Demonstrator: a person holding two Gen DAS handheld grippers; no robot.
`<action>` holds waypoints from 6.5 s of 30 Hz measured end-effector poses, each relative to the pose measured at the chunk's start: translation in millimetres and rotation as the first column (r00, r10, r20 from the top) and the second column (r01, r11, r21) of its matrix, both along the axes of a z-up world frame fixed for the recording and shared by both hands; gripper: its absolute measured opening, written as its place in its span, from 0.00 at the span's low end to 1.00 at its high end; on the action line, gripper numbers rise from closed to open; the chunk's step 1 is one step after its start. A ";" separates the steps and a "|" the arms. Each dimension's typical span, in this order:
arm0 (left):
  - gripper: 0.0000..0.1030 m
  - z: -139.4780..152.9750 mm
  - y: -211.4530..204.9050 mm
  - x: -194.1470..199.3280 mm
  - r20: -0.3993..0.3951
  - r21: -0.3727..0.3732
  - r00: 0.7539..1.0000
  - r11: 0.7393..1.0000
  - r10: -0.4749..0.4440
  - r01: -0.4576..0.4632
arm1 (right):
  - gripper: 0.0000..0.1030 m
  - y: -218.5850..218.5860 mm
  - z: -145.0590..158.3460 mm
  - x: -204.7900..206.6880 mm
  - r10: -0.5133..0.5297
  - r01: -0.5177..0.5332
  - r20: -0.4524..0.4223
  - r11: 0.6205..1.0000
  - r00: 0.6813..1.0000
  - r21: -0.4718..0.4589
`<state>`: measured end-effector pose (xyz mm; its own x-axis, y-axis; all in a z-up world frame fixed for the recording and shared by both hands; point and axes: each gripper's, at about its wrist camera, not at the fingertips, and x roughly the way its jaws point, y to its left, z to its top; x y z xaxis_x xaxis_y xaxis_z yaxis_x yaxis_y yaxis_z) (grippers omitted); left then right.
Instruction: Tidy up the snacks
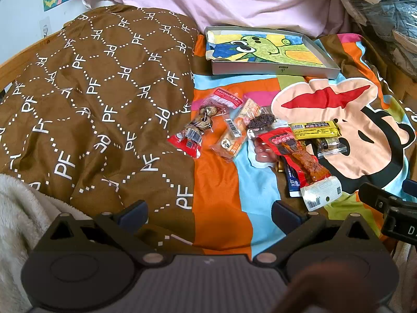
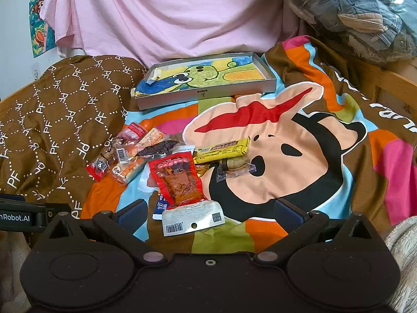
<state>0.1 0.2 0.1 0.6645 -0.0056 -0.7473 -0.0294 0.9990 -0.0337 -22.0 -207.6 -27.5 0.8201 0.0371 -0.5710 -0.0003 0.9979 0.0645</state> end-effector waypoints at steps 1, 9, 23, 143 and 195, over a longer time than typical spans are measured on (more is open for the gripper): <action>1.00 0.0 0.0 0.0 0.000 0.000 1.000 1.000 0.000 0.000 | 0.99 0.0 0.0 0.0 0.000 0.000 0.000 1.000 1.000 0.000; 1.00 0.0 0.1 0.0 -0.001 -0.002 1.000 1.000 0.000 0.000 | 0.99 0.4 -0.5 0.1 0.000 0.000 -0.001 1.000 1.000 0.000; 1.00 0.0 0.1 0.1 -0.003 -0.004 1.000 1.000 0.000 0.000 | 0.99 0.1 -0.5 0.3 0.000 0.000 -0.001 1.000 1.000 0.000; 0.65 -67.5 -76.7 182.3 -0.127 0.014 0.789 0.794 -0.602 0.608 | 0.52 -31.7 -34.4 165.7 0.133 -0.145 -0.223 0.989 0.966 -0.037; 0.45 23.0 -13.6 236.8 0.217 -0.257 0.965 0.945 -0.146 0.201 | 0.52 -2.0 -6.1 195.6 0.184 -0.178 0.052 0.978 0.981 -0.114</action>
<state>236.9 -13.3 23.1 0.7657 -0.3202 -0.5579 0.1780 0.9389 -0.2945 173.7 -209.6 -33.6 0.8395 0.1291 -0.5278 -0.1821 0.9820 -0.0494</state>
